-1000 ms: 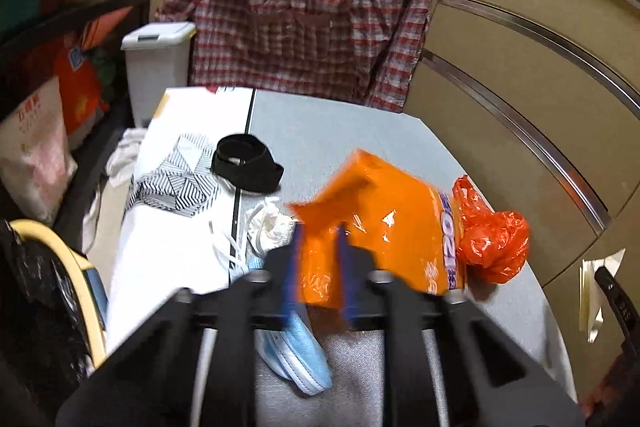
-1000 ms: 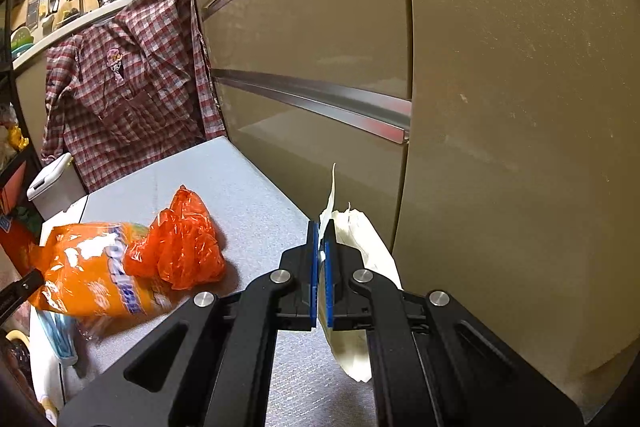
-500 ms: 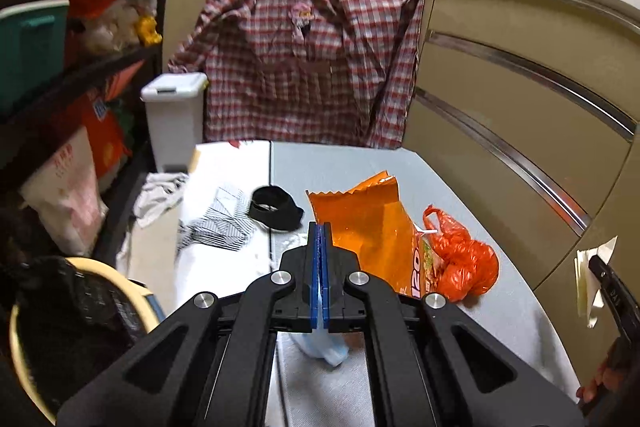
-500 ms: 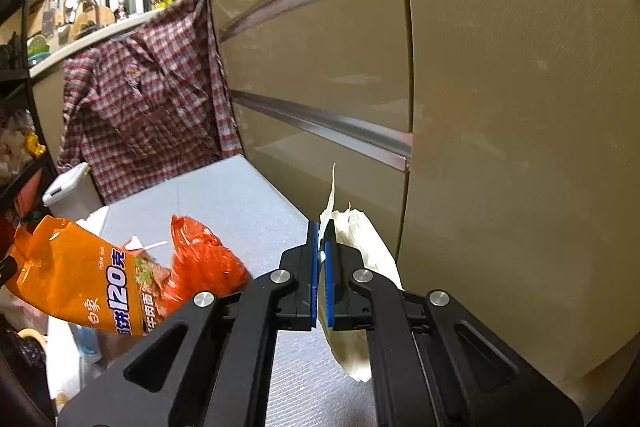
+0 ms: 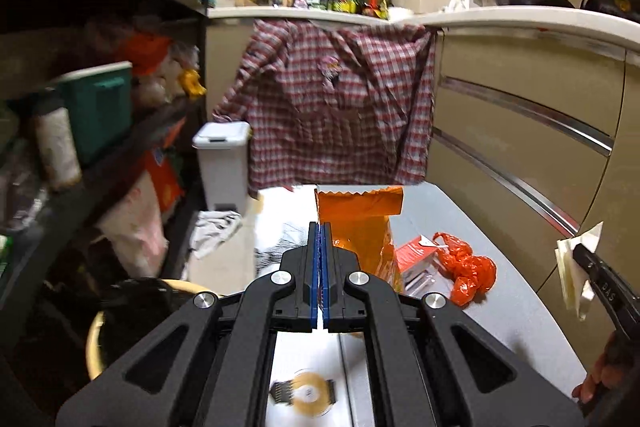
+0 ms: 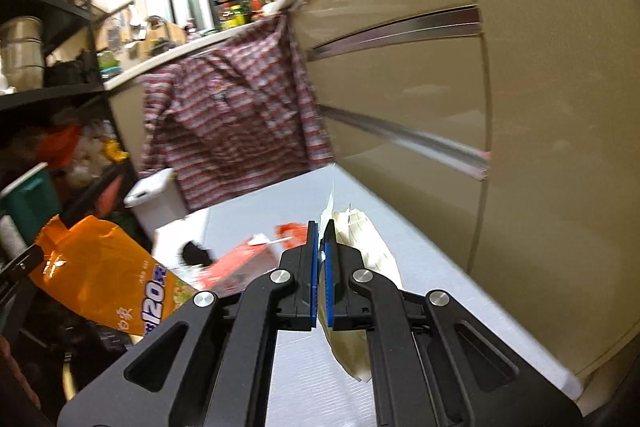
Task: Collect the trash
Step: 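Carry the orange bag and white paper over the trash bin with both grippers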
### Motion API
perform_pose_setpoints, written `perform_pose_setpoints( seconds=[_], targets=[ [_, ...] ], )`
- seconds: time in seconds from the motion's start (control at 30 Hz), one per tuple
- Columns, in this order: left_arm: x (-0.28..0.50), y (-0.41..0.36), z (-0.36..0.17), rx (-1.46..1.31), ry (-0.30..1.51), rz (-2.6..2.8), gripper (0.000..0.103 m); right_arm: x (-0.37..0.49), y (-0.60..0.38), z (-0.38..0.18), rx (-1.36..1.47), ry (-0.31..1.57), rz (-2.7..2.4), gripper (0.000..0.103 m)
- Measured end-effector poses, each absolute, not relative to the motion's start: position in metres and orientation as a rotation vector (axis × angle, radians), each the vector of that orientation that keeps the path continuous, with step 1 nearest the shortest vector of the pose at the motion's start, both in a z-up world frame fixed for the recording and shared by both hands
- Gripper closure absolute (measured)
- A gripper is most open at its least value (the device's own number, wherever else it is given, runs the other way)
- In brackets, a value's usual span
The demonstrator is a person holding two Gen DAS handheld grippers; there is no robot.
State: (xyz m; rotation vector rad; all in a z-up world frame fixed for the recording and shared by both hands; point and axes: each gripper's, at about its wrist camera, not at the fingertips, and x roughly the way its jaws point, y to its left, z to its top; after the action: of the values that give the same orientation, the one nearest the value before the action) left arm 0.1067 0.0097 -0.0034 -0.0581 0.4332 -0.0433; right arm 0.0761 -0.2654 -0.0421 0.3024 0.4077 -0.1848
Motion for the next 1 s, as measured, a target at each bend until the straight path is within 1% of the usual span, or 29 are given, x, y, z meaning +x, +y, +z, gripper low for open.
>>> perform_pose_setpoints(
  seconds=[0.57, 1.0],
  targets=[
    [0.033, 0.114, 0.022, -0.092, 0.388, 0.239, 0.102, 0.062, -0.130, -0.024, 0.233, 0.432, 0.159, 0.100],
    [0.025, 0.165, 0.011, -0.111, 0.390, 0.363, 0.102, 0.067, -0.012, -0.020, 0.095, 0.450, 0.402, 0.100]
  ],
)
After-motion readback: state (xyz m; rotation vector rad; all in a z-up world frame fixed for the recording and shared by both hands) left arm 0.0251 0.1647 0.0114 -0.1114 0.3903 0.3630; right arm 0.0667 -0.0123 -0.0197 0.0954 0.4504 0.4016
